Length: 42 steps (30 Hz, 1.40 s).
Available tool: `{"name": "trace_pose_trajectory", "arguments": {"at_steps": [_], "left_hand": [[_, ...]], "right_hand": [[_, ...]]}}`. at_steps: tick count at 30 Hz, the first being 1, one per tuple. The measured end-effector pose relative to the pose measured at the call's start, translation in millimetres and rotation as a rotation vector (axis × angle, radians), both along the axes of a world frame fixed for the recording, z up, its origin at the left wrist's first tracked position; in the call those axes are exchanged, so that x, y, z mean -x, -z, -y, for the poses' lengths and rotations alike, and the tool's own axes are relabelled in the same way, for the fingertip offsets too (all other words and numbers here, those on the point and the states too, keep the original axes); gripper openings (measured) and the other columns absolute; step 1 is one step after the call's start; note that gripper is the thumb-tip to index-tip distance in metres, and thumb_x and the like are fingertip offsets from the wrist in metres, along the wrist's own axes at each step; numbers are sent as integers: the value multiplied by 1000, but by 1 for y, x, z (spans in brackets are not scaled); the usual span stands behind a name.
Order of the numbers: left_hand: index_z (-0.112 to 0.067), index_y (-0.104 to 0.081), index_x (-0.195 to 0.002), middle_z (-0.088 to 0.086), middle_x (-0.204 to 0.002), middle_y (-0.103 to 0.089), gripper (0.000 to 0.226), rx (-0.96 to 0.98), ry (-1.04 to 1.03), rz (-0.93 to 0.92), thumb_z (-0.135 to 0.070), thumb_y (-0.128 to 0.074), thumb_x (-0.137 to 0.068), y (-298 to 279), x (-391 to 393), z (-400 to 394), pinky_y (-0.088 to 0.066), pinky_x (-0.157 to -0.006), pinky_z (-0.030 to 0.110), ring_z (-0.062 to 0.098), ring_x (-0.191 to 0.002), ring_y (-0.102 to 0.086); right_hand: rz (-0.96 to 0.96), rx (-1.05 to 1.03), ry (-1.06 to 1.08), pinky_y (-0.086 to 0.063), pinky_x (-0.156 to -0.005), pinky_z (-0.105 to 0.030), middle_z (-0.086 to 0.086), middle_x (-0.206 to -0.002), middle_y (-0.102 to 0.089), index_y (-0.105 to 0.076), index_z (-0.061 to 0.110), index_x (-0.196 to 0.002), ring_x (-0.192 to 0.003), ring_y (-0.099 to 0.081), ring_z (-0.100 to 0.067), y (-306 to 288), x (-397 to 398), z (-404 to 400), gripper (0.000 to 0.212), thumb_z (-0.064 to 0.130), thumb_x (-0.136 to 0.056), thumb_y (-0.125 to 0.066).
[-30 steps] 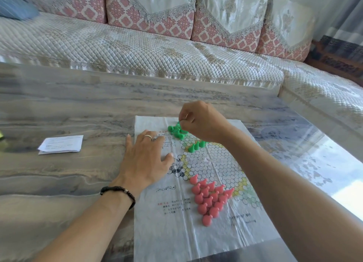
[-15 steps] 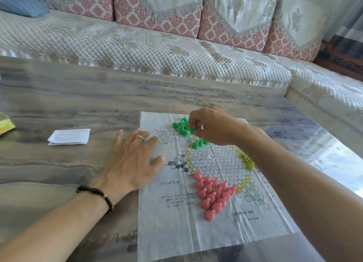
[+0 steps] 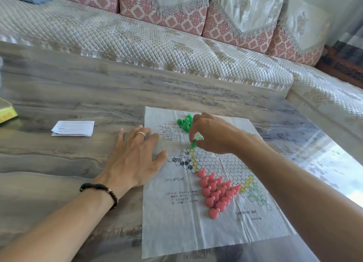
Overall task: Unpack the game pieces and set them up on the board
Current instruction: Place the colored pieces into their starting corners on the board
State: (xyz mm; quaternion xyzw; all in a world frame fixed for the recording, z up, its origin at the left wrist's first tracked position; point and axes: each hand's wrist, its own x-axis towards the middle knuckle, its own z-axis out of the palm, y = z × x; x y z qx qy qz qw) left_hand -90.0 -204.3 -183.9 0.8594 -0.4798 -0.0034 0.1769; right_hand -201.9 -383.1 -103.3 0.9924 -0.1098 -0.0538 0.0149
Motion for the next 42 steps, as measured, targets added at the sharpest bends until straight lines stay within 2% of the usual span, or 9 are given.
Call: {"name": "trace_pose_trajectory", "arguments": {"at_steps": [5, 10, 15, 19, 22, 27, 32, 36, 42], "left_hand": [[-27, -40, -138, 3, -152, -30, 57, 0, -4, -9, -59, -33, -91, 0, 0, 1, -6, -117, 49, 18, -145, -14], [-28, -39, -137, 3, -153, -30, 55, 5, 0, 5, -58, -30, -92, 2, 0, 1, -8, -116, 49, 18, -145, -14], [-28, -40, -136, 2, -152, -31, 54, 22, -3, -15, -59, -30, -92, 4, -1, 1, -6, -116, 50, 18, -145, -14], [-28, -42, -134, 1, -150, -34, 54, 38, -4, -2, -59, -31, -90, 5, -1, 2, -7, -116, 50, 19, -144, -17], [-28, -43, -133, 1, -149, -35, 54, 46, -4, 6, -59, -32, -90, 6, -2, 2, -7, -115, 50, 19, -144, -18], [-27, -43, -134, 1, -149, -35, 56, 43, 2, 7, -59, -30, -89, 7, -3, 2, -8, -116, 51, 19, -144, -18], [-27, -43, -134, 2, -149, -35, 56, 35, 2, 18, -59, -30, -89, 6, -3, 2, -10, -116, 51, 20, -143, -19], [-26, -43, -133, 3, -149, -35, 56, 32, 4, 19, -59, -29, -90, 6, -3, 2, -10, -116, 51, 20, -143, -19], [-27, -44, -133, 3, -149, -36, 55, 31, 0, 23, -58, -32, -90, 7, -3, 3, -9, -116, 51, 20, -143, -19]], "right_hand": [[-25, -20, 6, -40, -99, -33, 5, -120, -56, -66, 26, -113, -117, -45, -15, 4, 2, 2, 26, 22, -87, -68], [185, -202, 75, -39, -76, -5, 3, -112, -65, -66, 17, -115, -91, -55, -2, -13, -3, 13, 27, 13, -89, -63], [260, -174, 141, -50, -69, -7, 9, -89, -67, -73, 12, -98, -70, -59, 6, -16, -21, 17, 20, 5, -89, -57], [140, -116, 240, -57, -78, -32, 2, -83, -72, -69, 15, -83, -75, -68, -13, -1, -35, 15, 12, 27, -84, -71], [66, -55, 286, -55, -72, -31, -3, -86, -69, -69, 11, -88, -77, -65, -18, 9, -39, 16, 26, 37, -82, -73], [72, -100, 313, -52, -53, -28, -6, -75, -66, -68, 7, -88, -54, -53, -15, 11, -41, 20, 9, 9, -84, -60], [36, -173, 277, -56, -54, -32, 2, -86, -60, -65, 21, -88, -59, -59, -18, 7, -38, 22, 19, 5, -83, -55], [20, -241, 261, -41, -41, -21, 8, -84, -55, -67, 23, -95, -49, -52, -11, 9, -38, 23, 34, 1, -87, -42], [249, -365, 219, -31, -38, -7, 15, -56, -50, -69, 17, -80, -35, -43, 3, 3, -32, 24, 16, 20, -93, -61]]}}
